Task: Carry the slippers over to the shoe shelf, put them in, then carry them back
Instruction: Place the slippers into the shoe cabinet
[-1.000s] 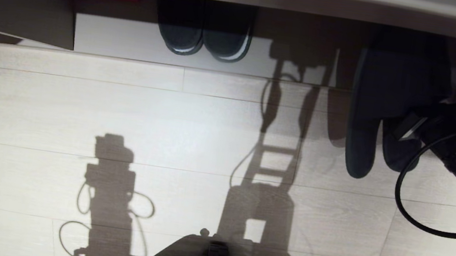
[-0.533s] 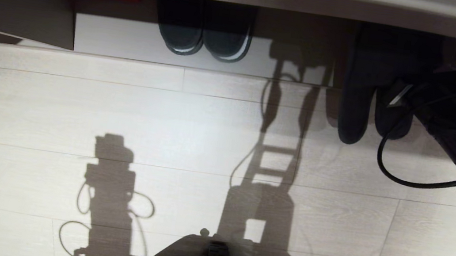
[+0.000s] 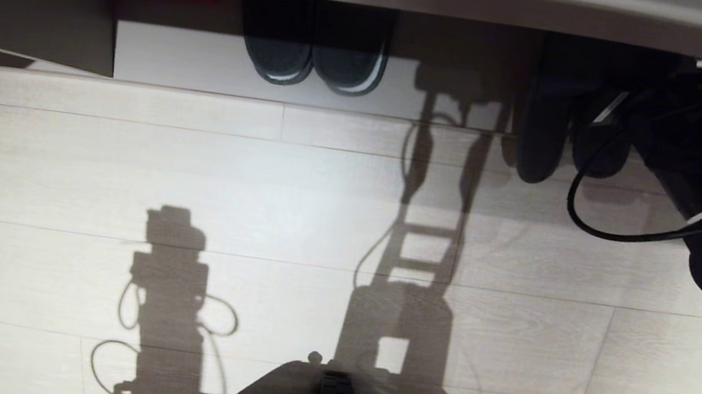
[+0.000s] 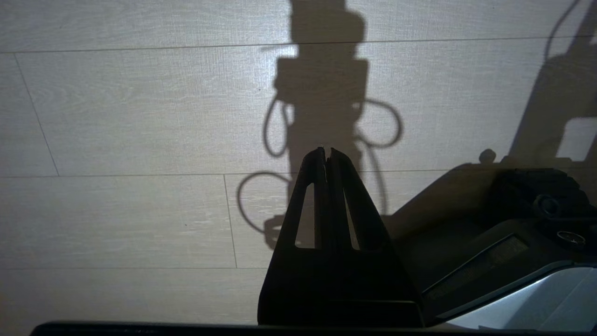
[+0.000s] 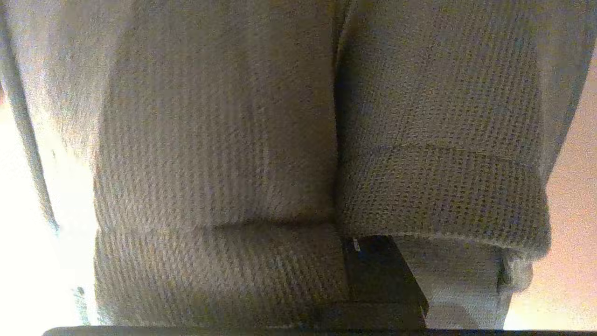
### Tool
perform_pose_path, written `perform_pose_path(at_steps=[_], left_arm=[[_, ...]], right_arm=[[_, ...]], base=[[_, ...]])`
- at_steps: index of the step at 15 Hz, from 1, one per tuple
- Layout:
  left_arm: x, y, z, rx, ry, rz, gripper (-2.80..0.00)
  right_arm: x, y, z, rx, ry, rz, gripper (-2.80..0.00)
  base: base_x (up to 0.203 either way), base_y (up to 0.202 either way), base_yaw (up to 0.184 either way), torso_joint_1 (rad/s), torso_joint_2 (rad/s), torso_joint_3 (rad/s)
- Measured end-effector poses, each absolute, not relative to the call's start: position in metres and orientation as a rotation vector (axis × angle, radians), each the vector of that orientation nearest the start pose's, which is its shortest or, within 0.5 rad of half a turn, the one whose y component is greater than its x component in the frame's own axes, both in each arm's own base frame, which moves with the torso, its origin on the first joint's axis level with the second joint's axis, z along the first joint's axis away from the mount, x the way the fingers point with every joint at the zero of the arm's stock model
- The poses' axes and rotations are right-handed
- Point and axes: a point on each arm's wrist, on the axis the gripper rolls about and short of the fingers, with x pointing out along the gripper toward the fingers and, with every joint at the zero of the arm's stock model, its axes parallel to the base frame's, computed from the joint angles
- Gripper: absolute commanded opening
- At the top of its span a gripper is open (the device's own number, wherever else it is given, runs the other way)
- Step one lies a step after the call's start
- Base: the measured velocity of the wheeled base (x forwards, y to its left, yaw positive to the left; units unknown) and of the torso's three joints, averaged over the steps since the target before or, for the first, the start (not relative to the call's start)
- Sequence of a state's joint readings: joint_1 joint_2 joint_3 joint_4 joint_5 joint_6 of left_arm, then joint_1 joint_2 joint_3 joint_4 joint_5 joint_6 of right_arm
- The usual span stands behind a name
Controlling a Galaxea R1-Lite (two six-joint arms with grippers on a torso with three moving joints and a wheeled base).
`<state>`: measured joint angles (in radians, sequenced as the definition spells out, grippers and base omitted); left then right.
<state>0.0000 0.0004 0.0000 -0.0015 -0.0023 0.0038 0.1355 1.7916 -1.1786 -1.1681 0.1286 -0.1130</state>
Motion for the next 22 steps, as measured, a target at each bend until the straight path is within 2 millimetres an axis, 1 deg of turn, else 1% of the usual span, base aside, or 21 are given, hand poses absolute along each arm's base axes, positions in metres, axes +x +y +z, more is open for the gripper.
perform_pose_path(at_steps=[5,7,11,16,22], left_arm=[[-0.023,0.0,0.076,0.003,0.0,-0.002,-2.8],[-0.023,0.0,0.076,0.003,-0.001,-0.002,-2.8],[-0.023,0.0,0.076,0.003,-0.001,-0.002,-2.8],[-0.023,0.0,0.076,0.003,-0.001,-0.002,-2.8],[-0.023,0.0,0.076,0.003,-0.001,-0.002,-2.8]], right_arm=[[0.351,0.049,0.32,-0.083,-0.626,0.17,-2.8],[0.356,0.05,0.32,-0.079,-0.633,0.168,-2.8],[0.364,0.052,0.327,-0.082,-0.659,0.177,-2.8],[0.373,0.055,0.32,-0.125,-0.591,0.285,-2.8],[0.375,0.056,0.321,-0.142,-0.596,0.29,-2.8]], base=[[0.0,0.0,0.0,0.0,0.0,0.0],[0.0,0.0,0.0,0.0,0.0,0.0],[0.0,0.0,0.0,0.0,0.0,0.0],[0.0,0.0,0.0,0.0,0.0,0.0],[0.0,0.0,0.0,0.0,0.0,0.0]])
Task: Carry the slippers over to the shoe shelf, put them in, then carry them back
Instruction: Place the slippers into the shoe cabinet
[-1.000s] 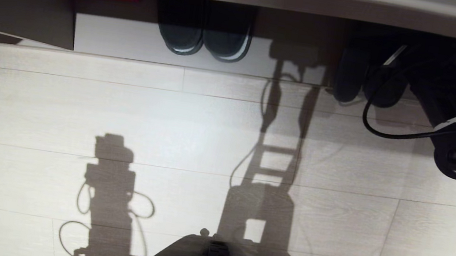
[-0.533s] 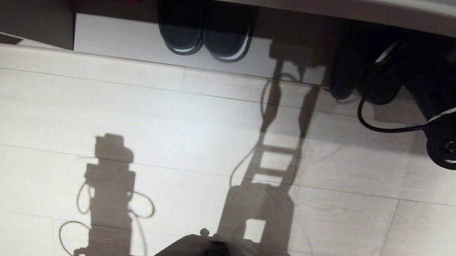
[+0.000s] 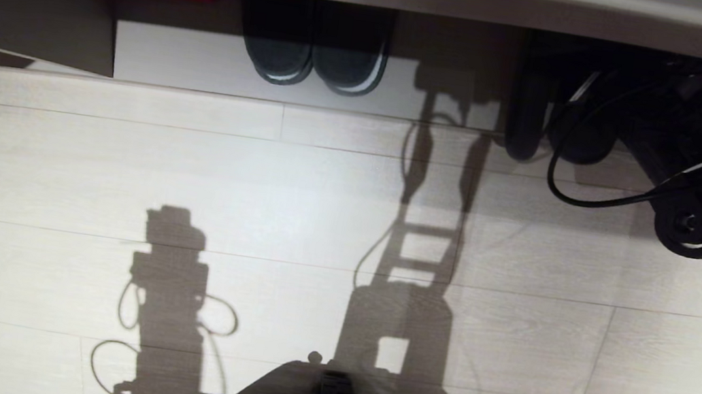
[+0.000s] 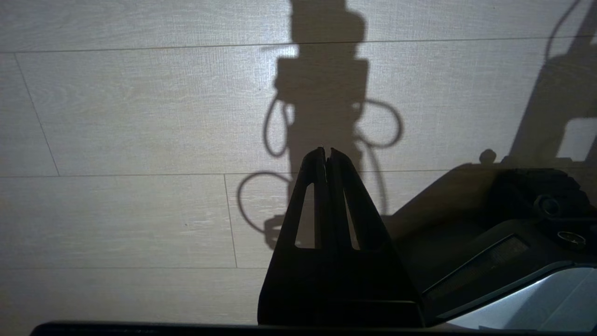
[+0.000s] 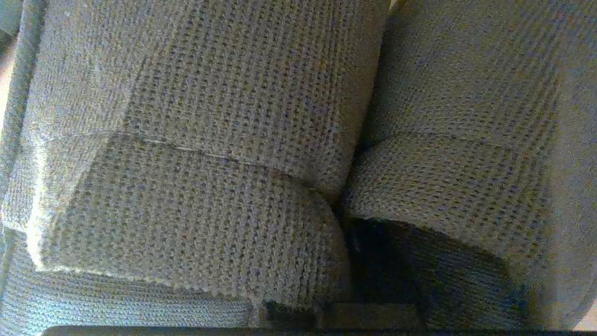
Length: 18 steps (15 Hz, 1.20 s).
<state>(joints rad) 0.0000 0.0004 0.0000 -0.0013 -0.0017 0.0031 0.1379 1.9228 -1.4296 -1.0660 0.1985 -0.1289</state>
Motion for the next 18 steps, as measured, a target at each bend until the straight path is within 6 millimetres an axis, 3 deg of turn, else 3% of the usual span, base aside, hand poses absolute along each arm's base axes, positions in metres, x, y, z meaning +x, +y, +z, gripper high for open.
perform_pose_path(at_steps=[1,11,18], left_arm=[[-0.023,0.0,0.076,0.003,-0.001,-0.002,-2.8],[-0.023,0.0,0.076,0.003,-0.001,-0.001,-2.8],[-0.023,0.0,0.076,0.003,-0.001,-0.002,-2.8]], right_arm=[[0.375,0.056,0.32,-0.141,-0.595,0.289,0.0],[0.37,0.055,0.322,-0.141,-0.595,0.28,0.0],[0.354,0.054,0.315,-0.15,-0.556,0.282,0.0]], base=[[0.0,0.0,0.0,0.0,0.0,0.0],[0.0,0.0,0.0,0.0,0.0,0.0],[0.0,0.0,0.0,0.0,0.0,0.0]])
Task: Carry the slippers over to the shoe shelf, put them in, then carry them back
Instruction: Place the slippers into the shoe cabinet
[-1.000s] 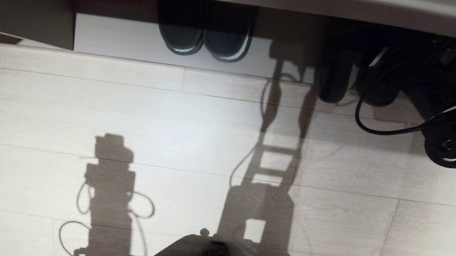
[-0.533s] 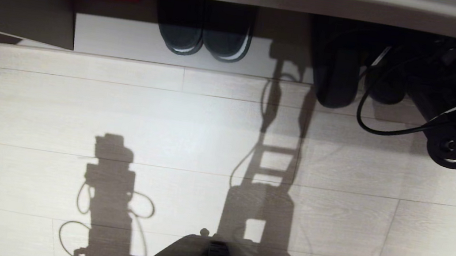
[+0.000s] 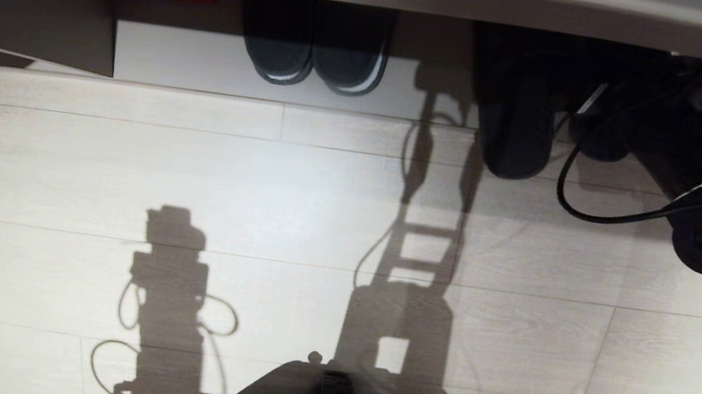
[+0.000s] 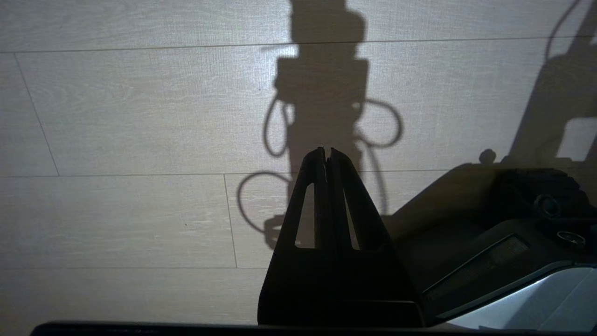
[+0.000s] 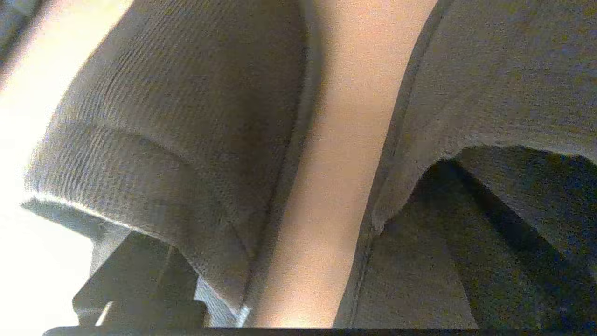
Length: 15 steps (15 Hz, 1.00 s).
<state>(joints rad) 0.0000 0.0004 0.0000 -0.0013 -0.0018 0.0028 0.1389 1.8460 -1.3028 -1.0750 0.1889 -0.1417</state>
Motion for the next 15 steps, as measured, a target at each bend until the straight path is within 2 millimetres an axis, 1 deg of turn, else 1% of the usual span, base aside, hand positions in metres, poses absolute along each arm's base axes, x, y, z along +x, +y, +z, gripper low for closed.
perform_pose_path(at_steps=[5,8,12,15], left_arm=[[-0.023,0.0,0.076,0.003,-0.001,-0.002,-2.8],[-0.023,0.0,0.076,0.003,-0.001,-0.002,-2.8],[-0.023,0.0,0.076,0.003,-0.001,-0.002,-2.8],[-0.023,0.0,0.076,0.003,-0.001,-0.002,-2.8]], right_arm=[[0.341,0.052,0.304,-0.182,-0.511,0.279,0.0],[0.337,0.051,0.297,-0.191,-0.492,0.27,0.0],[0.332,0.051,0.283,-0.202,-0.442,0.27,0.0],[0.329,0.05,0.278,-0.195,-0.419,0.277,0.0]], base=[[0.0,0.0,0.0,0.0,0.0,0.0],[0.0,0.0,0.0,0.0,0.0,0.0],[0.0,0.0,0.0,0.0,0.0,0.0],[0.0,0.0,0.0,0.0,0.0,0.0]])
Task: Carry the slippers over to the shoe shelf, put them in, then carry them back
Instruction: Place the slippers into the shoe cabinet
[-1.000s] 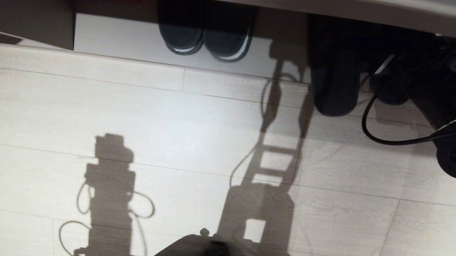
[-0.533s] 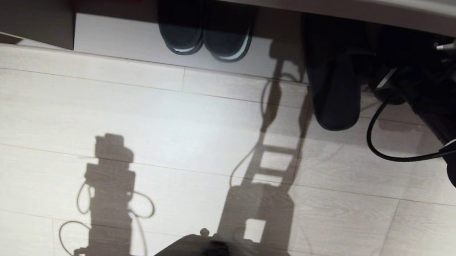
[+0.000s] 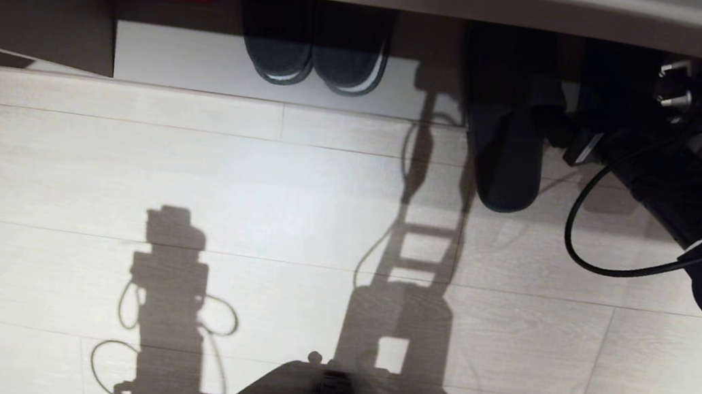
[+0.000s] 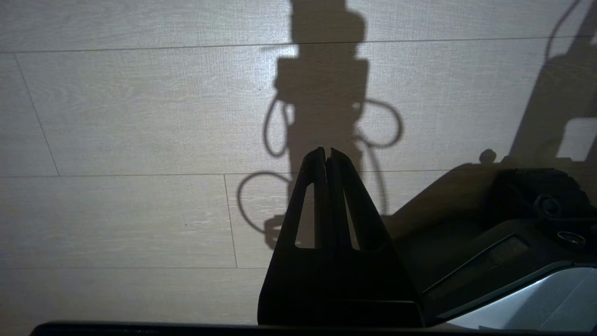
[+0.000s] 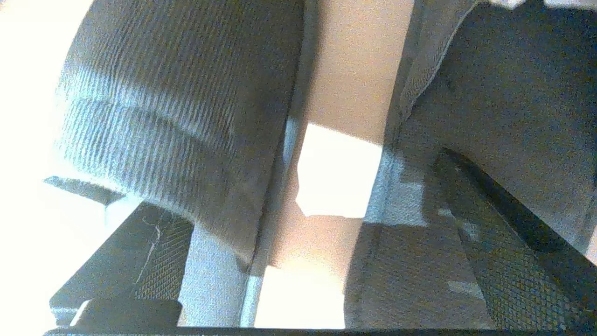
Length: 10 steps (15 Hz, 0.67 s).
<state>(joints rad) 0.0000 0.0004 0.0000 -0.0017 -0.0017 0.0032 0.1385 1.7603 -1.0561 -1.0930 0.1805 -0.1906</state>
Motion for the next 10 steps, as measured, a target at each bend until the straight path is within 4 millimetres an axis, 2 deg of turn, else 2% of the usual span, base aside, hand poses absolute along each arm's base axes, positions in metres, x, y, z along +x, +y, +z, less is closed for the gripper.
perform_pose_path(at_steps=[10], left_arm=[[-0.0228,0.0,0.0756,0.004,-0.001,-0.002,-2.8]], right_arm=[[0.3193,0.0488,0.2797,-0.167,-0.415,0.281,0.0]], base=[[0.0,0.0,0.0,0.0,0.0,0.0]])
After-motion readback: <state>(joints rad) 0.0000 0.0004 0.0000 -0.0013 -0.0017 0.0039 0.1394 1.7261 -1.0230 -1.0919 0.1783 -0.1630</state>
